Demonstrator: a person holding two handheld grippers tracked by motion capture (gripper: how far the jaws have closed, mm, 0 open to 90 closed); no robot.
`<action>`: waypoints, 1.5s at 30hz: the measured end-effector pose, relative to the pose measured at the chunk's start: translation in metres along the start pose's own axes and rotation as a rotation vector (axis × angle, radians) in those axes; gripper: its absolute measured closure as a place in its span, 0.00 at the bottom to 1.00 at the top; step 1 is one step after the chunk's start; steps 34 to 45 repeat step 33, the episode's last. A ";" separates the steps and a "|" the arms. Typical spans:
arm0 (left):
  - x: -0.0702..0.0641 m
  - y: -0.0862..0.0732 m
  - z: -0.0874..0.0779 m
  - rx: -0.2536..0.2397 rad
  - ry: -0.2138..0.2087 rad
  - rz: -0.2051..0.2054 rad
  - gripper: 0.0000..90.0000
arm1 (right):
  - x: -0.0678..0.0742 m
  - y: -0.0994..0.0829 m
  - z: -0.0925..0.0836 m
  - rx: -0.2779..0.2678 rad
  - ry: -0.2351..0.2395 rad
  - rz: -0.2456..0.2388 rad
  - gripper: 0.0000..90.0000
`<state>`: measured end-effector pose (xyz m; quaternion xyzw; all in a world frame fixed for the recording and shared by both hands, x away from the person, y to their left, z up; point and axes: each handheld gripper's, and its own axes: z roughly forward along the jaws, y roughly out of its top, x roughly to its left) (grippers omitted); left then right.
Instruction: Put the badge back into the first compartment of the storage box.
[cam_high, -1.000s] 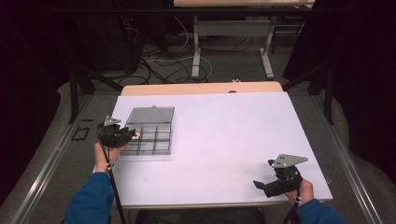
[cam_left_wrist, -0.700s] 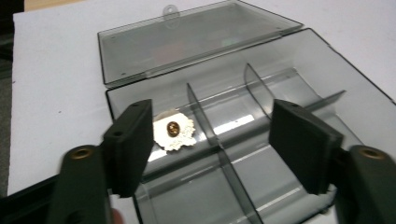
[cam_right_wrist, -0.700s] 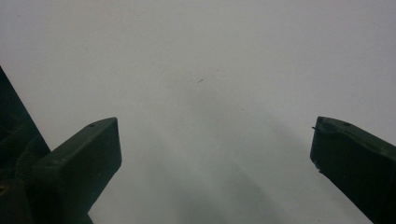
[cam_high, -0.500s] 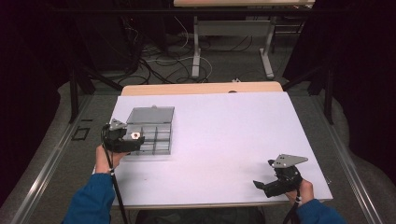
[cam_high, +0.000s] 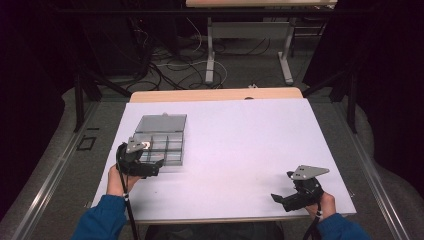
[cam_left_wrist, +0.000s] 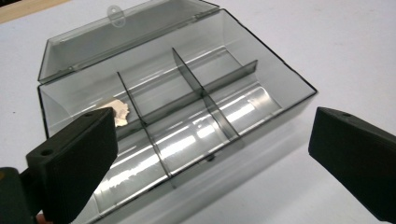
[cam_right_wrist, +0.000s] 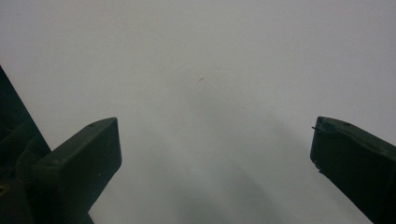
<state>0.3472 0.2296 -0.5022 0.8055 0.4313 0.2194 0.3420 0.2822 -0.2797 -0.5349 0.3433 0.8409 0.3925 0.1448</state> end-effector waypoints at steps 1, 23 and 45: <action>-0.002 -0.001 -0.001 0.001 -0.005 -0.001 0.01 | 0.000 0.000 0.000 0.000 0.000 0.004 0.02; -0.038 -0.036 -0.021 0.032 -0.106 0.100 0.00 | 0.000 0.000 0.000 0.010 -0.003 -0.008 0.02; -0.050 -0.048 -0.026 0.047 -0.158 0.114 0.00 | -0.001 0.000 0.000 0.010 -0.005 -0.006 0.02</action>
